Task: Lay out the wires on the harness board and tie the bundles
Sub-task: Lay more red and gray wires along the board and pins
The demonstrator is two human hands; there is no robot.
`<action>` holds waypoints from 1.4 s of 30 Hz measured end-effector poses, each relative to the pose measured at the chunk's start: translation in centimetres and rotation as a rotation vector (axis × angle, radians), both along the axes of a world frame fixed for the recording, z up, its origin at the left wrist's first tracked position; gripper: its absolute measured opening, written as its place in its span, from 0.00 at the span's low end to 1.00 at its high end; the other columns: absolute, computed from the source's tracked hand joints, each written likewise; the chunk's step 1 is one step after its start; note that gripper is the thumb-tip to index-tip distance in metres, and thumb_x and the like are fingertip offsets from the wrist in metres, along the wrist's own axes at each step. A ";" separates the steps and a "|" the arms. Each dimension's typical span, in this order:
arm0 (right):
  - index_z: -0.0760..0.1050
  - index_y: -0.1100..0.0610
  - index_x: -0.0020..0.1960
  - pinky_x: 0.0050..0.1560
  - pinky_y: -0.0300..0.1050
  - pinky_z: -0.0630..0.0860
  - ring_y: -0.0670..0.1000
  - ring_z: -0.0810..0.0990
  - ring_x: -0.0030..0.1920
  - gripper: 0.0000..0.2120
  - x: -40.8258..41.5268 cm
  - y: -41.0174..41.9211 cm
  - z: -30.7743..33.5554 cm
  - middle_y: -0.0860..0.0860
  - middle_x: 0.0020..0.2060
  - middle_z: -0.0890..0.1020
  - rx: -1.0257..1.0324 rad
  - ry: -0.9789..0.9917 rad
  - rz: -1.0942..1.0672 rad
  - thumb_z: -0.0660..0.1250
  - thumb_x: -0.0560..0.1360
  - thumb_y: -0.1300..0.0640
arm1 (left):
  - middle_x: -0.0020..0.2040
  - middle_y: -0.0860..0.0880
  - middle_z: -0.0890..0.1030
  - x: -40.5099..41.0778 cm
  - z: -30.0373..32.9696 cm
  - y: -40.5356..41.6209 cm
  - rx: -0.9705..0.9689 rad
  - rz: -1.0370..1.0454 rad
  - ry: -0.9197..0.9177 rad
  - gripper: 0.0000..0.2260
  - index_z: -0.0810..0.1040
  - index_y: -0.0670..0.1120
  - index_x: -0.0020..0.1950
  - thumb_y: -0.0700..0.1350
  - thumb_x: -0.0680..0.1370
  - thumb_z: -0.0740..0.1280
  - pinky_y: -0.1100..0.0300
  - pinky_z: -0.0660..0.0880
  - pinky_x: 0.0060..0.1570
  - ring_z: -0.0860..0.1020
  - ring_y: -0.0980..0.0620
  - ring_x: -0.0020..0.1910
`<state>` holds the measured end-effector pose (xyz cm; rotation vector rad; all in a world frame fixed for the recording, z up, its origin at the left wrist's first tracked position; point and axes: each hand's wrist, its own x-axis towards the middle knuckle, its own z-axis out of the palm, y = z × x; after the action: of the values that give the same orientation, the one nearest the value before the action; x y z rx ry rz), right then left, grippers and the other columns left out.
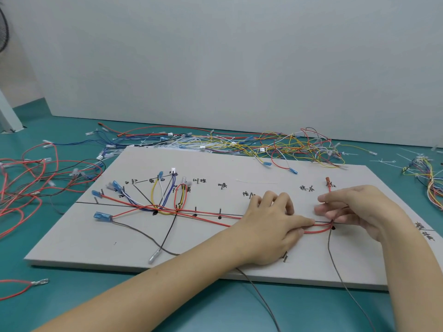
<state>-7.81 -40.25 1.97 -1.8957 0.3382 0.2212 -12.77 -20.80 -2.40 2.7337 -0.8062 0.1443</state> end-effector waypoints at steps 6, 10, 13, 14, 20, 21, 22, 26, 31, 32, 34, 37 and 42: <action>0.78 0.64 0.47 0.20 0.34 0.73 0.50 0.82 0.26 0.15 0.3 0.2 0.7 0.59 0.40 0.86 0.154 0.058 0.024 0.53 0.74 0.62 | 0.59 0.51 0.66 -0.1 0.0 0.0 -0.006 0.001 0.001 0.17 0.67 0.61 0.72 0.54 0.83 0.52 0.49 0.60 0.62 0.62 0.47 0.60; 0.79 0.67 0.48 0.24 0.35 0.76 0.49 0.84 0.29 0.06 0.3 0.0 0.7 0.58 0.38 0.86 0.049 0.007 0.081 0.64 0.76 0.66 | 0.59 0.51 0.66 -0.2 0.0 -0.1 -0.009 -0.001 0.010 0.17 0.68 0.61 0.72 0.54 0.83 0.53 0.48 0.60 0.62 0.62 0.46 0.60; 0.81 0.67 0.45 0.21 0.34 0.73 0.46 0.80 0.24 0.04 0.6 0.0 0.6 0.58 0.36 0.85 -0.068 -0.050 0.093 0.70 0.73 0.66 | 0.59 0.51 0.66 -0.1 0.1 0.0 -0.006 0.001 0.014 0.17 0.68 0.61 0.72 0.54 0.83 0.52 0.48 0.60 0.62 0.62 0.46 0.60; 0.81 0.67 0.45 0.20 0.35 0.71 0.46 0.78 0.22 0.05 0.8 0.0 0.6 0.58 0.34 0.85 -0.106 -0.067 0.087 0.71 0.73 0.64 | 0.59 0.51 0.66 -0.1 0.1 0.0 -0.005 -0.001 0.014 0.17 0.67 0.61 0.72 0.54 0.83 0.52 0.48 0.60 0.62 0.62 0.46 0.60; 0.79 0.66 0.40 0.16 0.35 0.64 0.45 0.72 0.18 0.07 2.5 0.5 -0.2 0.54 0.25 0.81 -0.267 -0.169 0.050 0.69 0.75 0.64 | 0.59 0.50 0.67 -0.2 0.1 0.0 -0.007 -0.003 0.002 0.17 0.68 0.60 0.72 0.54 0.83 0.53 0.48 0.60 0.62 0.62 0.46 0.60; 0.79 0.65 0.39 0.16 0.35 0.63 0.45 0.72 0.18 0.07 2.7 0.6 -0.4 0.54 0.24 0.80 -0.290 -0.181 0.048 0.68 0.75 0.64 | 0.59 0.50 0.67 -0.2 0.1 0.0 -0.006 -0.004 0.000 0.17 0.68 0.60 0.72 0.54 0.83 0.53 0.48 0.60 0.62 0.62 0.46 0.60; 0.78 0.64 0.38 0.16 0.36 0.63 0.46 0.72 0.19 0.08 3.0 0.6 -0.6 0.54 0.24 0.80 -0.314 -0.192 0.042 0.68 0.76 0.64 | 0.59 0.50 0.67 -0.2 0.1 0.0 -0.005 -0.004 -0.002 0.17 0.68 0.60 0.72 0.54 0.83 0.53 0.48 0.61 0.62 0.63 0.46 0.60; 0.79 0.62 0.33 0.24 0.37 0.66 0.48 0.71 0.20 0.11 3.8 0.9 -1.2 0.54 0.24 0.81 -0.462 -0.210 0.040 0.67 0.74 0.65 | 0.59 0.50 0.67 -0.3 0.1 0.1 -0.016 -0.008 -0.001 0.17 0.69 0.60 0.71 0.54 0.83 0.53 0.49 0.61 0.61 0.63 0.46 0.60; 0.78 0.56 0.28 0.31 0.40 0.67 0.53 0.75 0.29 0.13 4.2 1.6 -1.5 0.53 0.27 0.81 -0.656 -0.263 0.043 0.69 0.71 0.63 | 0.59 0.50 0.68 -0.3 0.1 0.0 -0.091 -0.019 -0.033 0.14 0.74 0.56 0.65 0.53 0.82 0.58 0.51 0.62 0.60 0.64 0.47 0.59; 0.78 0.55 0.28 0.32 0.40 0.67 0.55 0.75 0.31 0.13 4.2 1.6 -1.6 0.53 0.27 0.81 -0.656 -0.274 0.042 0.69 0.71 0.62 | 0.59 0.50 0.68 -0.3 0.1 0.0 -0.113 -0.016 -0.043 0.13 0.75 0.54 0.63 0.53 0.81 0.59 0.51 0.63 0.60 0.64 0.48 0.59; 0.78 0.53 0.29 0.35 0.42 0.69 0.56 0.75 0.34 0.13 4.2 1.4 -1.8 0.51 0.27 0.79 -0.636 -0.289 0.033 0.69 0.71 0.61 | 0.58 0.50 0.69 -0.3 0.1 -0.1 -0.155 -0.003 -0.052 0.11 0.74 0.51 0.60 0.53 0.80 0.61 0.50 0.64 0.60 0.64 0.49 0.57; 0.78 0.52 0.31 0.35 0.42 0.67 0.56 0.75 0.35 0.12 4.2 1.3 -2.0 0.49 0.29 0.78 -0.639 -0.281 0.036 0.69 0.72 0.60 | 0.61 0.49 0.67 -0.3 0.1 -0.1 -0.186 -0.011 -0.051 0.14 0.69 0.51 0.65 0.51 0.80 0.62 0.51 0.65 0.61 0.64 0.48 0.57; 0.77 0.52 0.34 0.37 0.43 0.67 0.57 0.75 0.39 0.11 4.7 1.2 -2.2 0.50 0.30 0.77 -0.647 -0.245 0.062 0.68 0.75 0.57 | 0.71 0.51 0.65 -0.3 0.2 -0.2 -0.080 -0.084 -0.077 0.14 0.71 0.56 0.67 0.49 0.83 0.57 0.50 0.63 0.62 0.63 0.46 0.64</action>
<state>-3.16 -39.09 -0.22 -2.5422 0.1929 -0.0980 -13.06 -21.05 -2.24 2.6284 -0.9141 0.2604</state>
